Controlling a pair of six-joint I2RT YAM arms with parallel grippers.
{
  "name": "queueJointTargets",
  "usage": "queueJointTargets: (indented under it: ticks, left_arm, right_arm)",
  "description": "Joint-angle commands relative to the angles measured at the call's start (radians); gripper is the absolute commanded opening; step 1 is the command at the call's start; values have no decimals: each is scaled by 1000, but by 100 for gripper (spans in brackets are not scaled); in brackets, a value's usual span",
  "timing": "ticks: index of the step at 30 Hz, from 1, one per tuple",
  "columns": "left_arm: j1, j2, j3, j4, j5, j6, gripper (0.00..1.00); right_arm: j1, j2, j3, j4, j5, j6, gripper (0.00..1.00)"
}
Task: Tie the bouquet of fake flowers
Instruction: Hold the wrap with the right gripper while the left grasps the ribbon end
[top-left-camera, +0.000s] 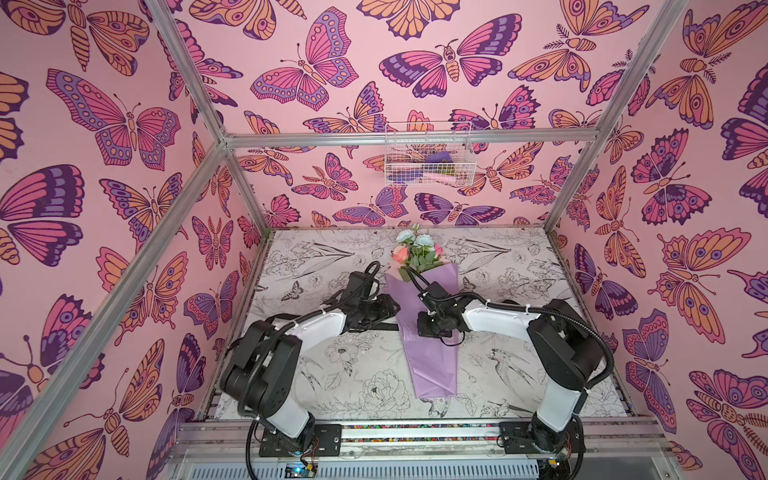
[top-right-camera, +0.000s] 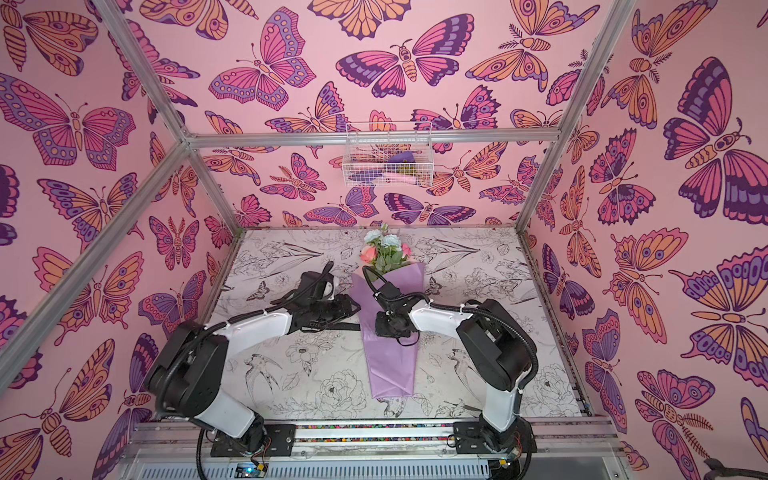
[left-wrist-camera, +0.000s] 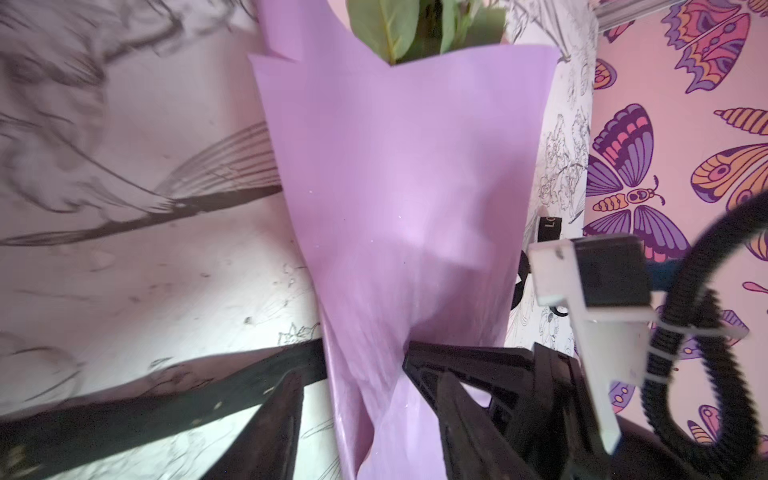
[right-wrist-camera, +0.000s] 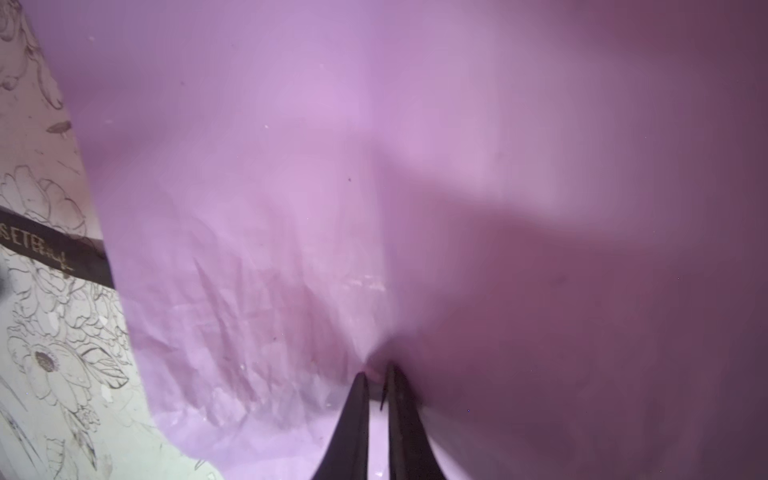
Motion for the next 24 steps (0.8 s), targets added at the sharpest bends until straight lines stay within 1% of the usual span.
queueJointTargets:
  ticks: [1, 5, 7, 8, 11, 12, 13, 16, 18, 21, 24]
  left_arm:
    - [70, -132, -59, -104, -100, -7, 61]
    - [172, -335, -119, -230, -300, -30, 69]
    - [245, -423, -153, -285, -402, -69, 72]
    - [282, -456, -165, -302, -434, -86, 75]
    - [411, -538, -195, -332, -512, -112, 95]
    - [454, -552, -201, -336, -527, -103, 98]
    - [493, -556, -201, -345, -536, -96, 100]
    - [623, -527, -188, -367, -544, -77, 99]
    - [692, -489, -179, -367, -552, -66, 99]
    - [753, -421, -162, -356, -591, -61, 99]
    - [814, -350, -145, -330, -589, -74, 100]
  right_arm:
    - [5, 57, -14, -28, 27, 29, 14]
    - [5, 65, -26, -24, 21, 38, 14]
    - [6, 66, -33, -19, 14, 43, 14]
    - [6, 69, -35, -16, 11, 43, 13]
    - [5, 74, -35, -18, 6, 42, 14]
    - [8, 75, -35, -18, 5, 40, 13]
    - [7, 76, -33, -19, 3, 40, 13]
    - [8, 79, -32, -18, 2, 39, 13]
    - [11, 81, -31, -17, 0, 39, 13]
    - [15, 86, -29, -16, -2, 42, 13]
    - [21, 93, -27, -13, -4, 46, 13]
